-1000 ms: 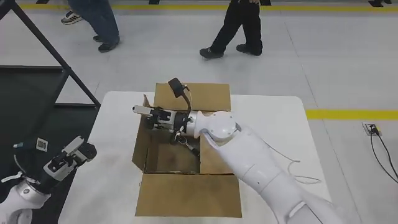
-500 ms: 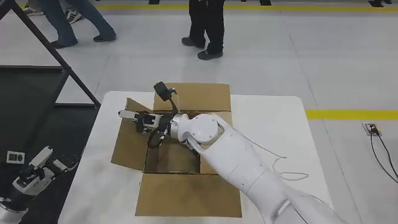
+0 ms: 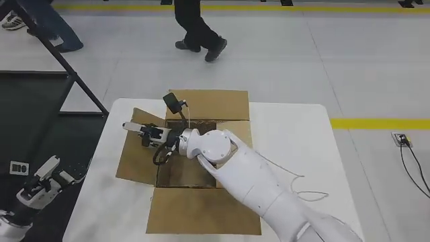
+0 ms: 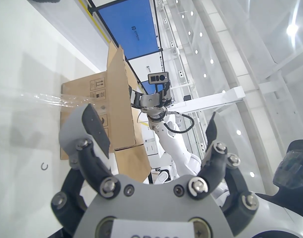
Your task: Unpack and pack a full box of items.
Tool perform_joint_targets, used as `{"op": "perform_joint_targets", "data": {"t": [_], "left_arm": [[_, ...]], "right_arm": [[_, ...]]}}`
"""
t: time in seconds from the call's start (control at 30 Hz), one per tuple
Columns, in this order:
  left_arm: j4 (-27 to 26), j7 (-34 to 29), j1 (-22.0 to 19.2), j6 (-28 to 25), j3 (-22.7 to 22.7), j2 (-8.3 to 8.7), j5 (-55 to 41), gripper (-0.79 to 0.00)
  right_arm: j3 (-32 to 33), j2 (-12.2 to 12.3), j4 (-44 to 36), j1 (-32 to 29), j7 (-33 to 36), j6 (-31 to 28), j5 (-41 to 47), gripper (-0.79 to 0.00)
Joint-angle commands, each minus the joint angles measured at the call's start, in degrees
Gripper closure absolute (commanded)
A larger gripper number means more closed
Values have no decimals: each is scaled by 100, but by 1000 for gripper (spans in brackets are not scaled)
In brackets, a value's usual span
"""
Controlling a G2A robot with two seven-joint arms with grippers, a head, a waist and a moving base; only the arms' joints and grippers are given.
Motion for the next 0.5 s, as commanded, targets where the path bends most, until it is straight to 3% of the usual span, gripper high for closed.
{"op": "perform_joint_targets", "data": {"t": [0.0,0.33,0.47], "left_arm": [[14,-127,1,22,-14,-3,-104,-785],[97,-1165,79,58,-87,-46,-1272,-785],[23,-1362,54,177,-18,-53,-1311,-785]], "right_arm": [[1,-49,53,20,-54,10,-28,-785],[-40,-373,622,201,-103,240,-8,-785],[-38,-515,904,285,-21,169,52,-785]]}}
